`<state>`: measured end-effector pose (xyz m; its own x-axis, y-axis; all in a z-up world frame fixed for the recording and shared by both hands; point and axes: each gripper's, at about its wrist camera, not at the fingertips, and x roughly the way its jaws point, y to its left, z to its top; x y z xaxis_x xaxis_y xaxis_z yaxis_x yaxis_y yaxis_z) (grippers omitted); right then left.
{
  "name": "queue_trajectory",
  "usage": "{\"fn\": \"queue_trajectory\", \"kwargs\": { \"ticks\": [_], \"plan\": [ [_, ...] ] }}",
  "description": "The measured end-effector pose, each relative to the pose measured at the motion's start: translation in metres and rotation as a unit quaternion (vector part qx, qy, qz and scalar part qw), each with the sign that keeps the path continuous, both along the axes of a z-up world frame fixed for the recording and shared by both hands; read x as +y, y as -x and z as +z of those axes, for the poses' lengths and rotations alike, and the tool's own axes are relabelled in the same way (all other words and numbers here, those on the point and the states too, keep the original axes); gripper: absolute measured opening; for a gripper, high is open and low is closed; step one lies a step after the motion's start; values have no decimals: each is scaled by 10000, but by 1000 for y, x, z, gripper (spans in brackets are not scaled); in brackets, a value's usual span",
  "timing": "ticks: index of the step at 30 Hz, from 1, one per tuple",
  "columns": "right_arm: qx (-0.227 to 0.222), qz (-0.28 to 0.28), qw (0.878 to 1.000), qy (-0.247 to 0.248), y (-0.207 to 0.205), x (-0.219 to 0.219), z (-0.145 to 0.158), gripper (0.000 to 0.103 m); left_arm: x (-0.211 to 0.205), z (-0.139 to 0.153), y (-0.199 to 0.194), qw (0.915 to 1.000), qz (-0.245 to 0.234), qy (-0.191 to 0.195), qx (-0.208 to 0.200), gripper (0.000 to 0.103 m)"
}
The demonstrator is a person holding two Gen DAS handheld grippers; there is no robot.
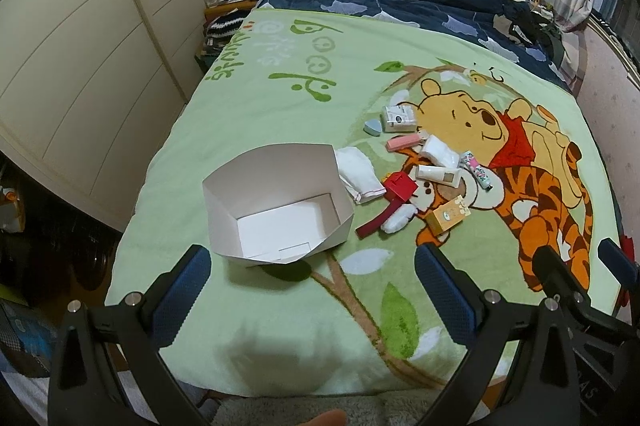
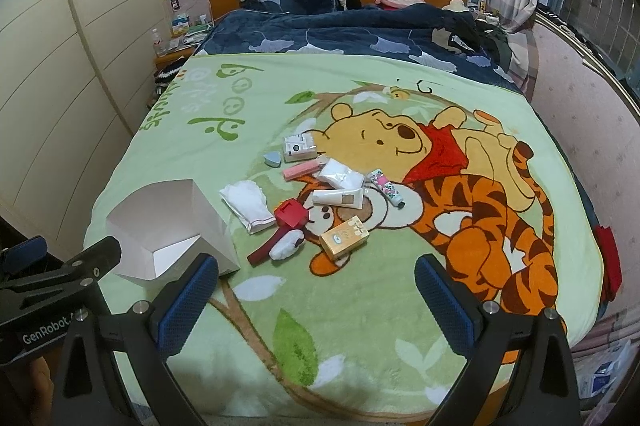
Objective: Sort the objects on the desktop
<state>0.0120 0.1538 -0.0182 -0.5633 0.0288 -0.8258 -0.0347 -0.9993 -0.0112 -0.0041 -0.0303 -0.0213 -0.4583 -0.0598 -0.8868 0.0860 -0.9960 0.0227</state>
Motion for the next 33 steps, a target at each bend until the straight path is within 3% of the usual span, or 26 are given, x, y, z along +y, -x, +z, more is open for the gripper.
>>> {"fn": "queue_trajectory", "kwargs": {
  "ticks": [8, 16, 20, 25, 30, 33],
  "plan": [
    [4, -12, 10000, 63, -2, 1, -3, 101, 4, -5, 2, 9999, -102, 14, -96, 103],
    [-152, -424, 9987, 234, -1, 47, -28, 101, 45, -38, 9, 9961, -764, -137, -419, 103],
    [-302, -624, 9973, 234, 6, 77, -51, 101, 75, -69, 16, 9895, -1167, -303, -799, 103],
    [-460, -441, 9980, -22, 22, 94, -88, 101, 109, -118, 26, 9862, -1236, -520, -968, 103],
    [-630, -270, 9976, -118, 49, 109, -135, 101, 147, -166, 43, 9847, -1520, -22, -853, 102],
    [-629, -312, 9974, -178, 76, 127, -159, 101, 162, -187, 61, 9835, -1624, 6, -802, 102]
  ]
}}
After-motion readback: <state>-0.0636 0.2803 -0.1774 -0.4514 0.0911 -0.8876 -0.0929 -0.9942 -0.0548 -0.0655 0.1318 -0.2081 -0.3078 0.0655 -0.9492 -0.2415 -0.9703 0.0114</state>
